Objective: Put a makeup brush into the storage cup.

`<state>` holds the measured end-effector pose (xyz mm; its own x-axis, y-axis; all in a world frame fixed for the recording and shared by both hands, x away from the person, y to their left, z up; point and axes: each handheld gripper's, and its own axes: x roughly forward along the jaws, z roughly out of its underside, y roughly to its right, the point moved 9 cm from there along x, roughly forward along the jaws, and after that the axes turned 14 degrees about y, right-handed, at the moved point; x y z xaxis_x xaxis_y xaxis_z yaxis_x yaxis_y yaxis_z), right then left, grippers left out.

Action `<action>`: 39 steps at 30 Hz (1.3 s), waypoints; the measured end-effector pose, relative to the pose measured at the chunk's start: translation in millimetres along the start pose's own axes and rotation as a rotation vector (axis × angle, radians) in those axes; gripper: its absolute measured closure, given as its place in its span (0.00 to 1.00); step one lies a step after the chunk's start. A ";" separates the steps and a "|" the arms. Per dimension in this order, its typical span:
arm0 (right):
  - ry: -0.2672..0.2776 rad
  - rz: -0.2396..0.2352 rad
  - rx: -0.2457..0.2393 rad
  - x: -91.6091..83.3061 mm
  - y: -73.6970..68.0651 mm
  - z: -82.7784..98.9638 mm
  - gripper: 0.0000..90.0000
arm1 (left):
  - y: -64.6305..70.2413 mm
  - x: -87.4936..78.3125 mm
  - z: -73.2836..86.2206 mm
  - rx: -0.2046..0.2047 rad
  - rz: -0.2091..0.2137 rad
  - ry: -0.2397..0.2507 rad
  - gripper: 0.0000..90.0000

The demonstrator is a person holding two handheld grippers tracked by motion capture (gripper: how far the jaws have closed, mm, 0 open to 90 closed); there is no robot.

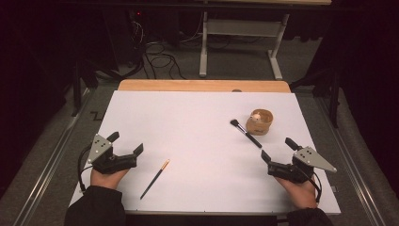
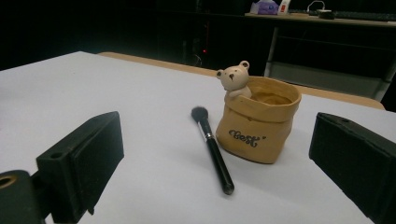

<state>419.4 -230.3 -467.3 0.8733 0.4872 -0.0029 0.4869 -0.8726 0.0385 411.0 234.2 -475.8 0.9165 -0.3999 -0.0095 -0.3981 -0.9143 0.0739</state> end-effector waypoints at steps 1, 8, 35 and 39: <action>-0.002 0.005 0.003 0.1 1.4 0.3 0.04 | -4.1 -1.0 -0.1 -0.005 -0.012 -0.002 0.02; -0.007 0.018 0.021 2.8 6.0 1.0 0.04 | -10.1 -2.1 -0.4 -0.010 -0.033 -0.009 0.04; -0.015 -0.002 -0.013 -3.6 7.2 7.3 0.03 | -17.0 3.7 13.2 -0.039 -0.075 -0.140 0.05; -0.010 -0.003 -0.019 -4.2 6.9 5.8 0.03 | -19.8 4.4 16.9 -0.067 -0.085 -0.179 0.05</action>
<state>419.1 -238.6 -472.8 0.8719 0.4896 -0.0128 0.4894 -0.8701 0.0576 422.4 249.5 -494.1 0.9228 -0.3321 -0.1954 -0.3110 -0.9413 0.1313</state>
